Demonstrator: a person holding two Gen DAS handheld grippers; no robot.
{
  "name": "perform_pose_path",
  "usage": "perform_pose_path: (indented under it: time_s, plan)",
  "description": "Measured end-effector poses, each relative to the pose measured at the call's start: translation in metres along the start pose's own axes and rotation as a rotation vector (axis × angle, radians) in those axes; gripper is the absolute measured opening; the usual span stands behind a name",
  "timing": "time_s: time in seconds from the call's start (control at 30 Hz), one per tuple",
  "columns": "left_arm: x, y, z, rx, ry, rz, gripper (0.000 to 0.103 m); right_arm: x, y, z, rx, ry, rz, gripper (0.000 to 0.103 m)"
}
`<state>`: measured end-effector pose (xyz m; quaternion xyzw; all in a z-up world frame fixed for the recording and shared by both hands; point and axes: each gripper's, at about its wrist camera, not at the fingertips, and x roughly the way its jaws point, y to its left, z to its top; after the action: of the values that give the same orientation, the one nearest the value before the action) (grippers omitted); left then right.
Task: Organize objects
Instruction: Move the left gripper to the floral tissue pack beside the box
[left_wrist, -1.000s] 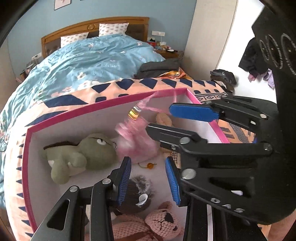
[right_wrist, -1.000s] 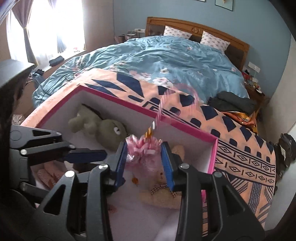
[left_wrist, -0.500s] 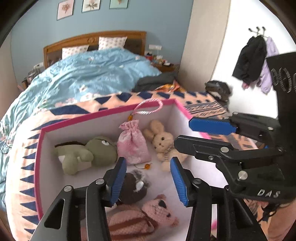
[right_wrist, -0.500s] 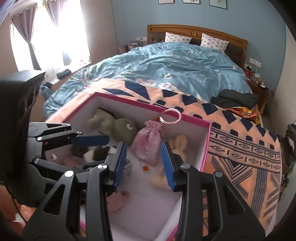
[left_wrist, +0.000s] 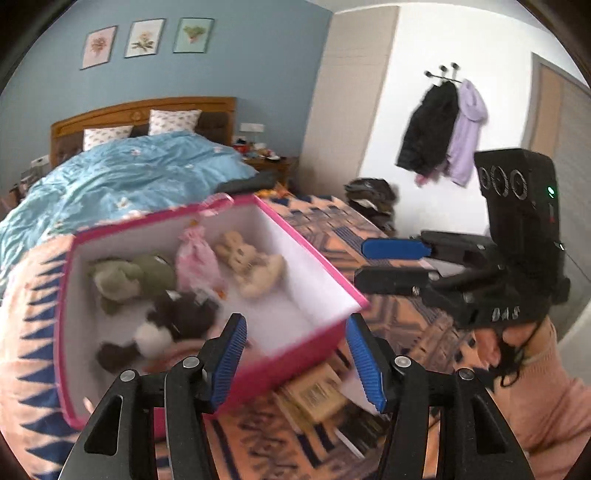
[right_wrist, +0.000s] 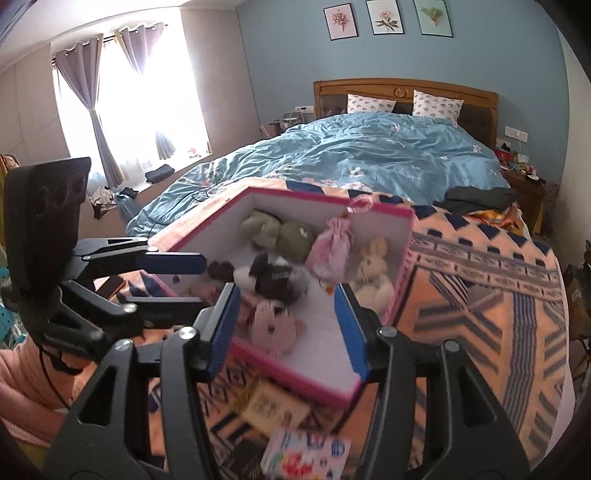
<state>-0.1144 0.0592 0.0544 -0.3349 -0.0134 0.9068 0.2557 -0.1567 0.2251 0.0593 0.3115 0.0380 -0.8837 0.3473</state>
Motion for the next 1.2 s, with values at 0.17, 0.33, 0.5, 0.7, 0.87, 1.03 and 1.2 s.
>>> perform_pose_path:
  time_s: [0.17, 0.33, 0.5, 0.7, 0.87, 1.03, 1.2]
  plan:
    - [0.014, -0.018, -0.031, 0.003, 0.053, -0.059, 0.057, -0.008, -0.012, -0.039, 0.074, 0.037, -0.013, 0.057]
    - [0.038, -0.03, -0.053, -0.008, 0.121, -0.084, 0.057, 0.008, -0.039, -0.082, 0.215, 0.126, -0.033, 0.057]
    - [0.055, -0.036, -0.07, -0.041, 0.165, -0.121, 0.057, 0.012, -0.062, -0.113, 0.349, 0.16, -0.009, 0.057]
    - [0.065, -0.043, -0.074, -0.052, 0.19, -0.136, 0.057, 0.018, -0.07, -0.129, 0.417, 0.18, 0.029, 0.057]
    - [0.074, -0.047, -0.074, -0.058, 0.212, -0.167, 0.054, 0.022, -0.075, -0.133, 0.471, 0.174, 0.072, 0.057]
    - [0.082, -0.047, -0.077, -0.072, 0.232, -0.18, 0.043, 0.024, -0.074, -0.138, 0.518, 0.166, 0.138, 0.057]
    - [0.083, -0.047, -0.078, -0.095, 0.239, -0.214, 0.037, 0.025, -0.067, -0.139, 0.516, 0.155, 0.16, 0.05]
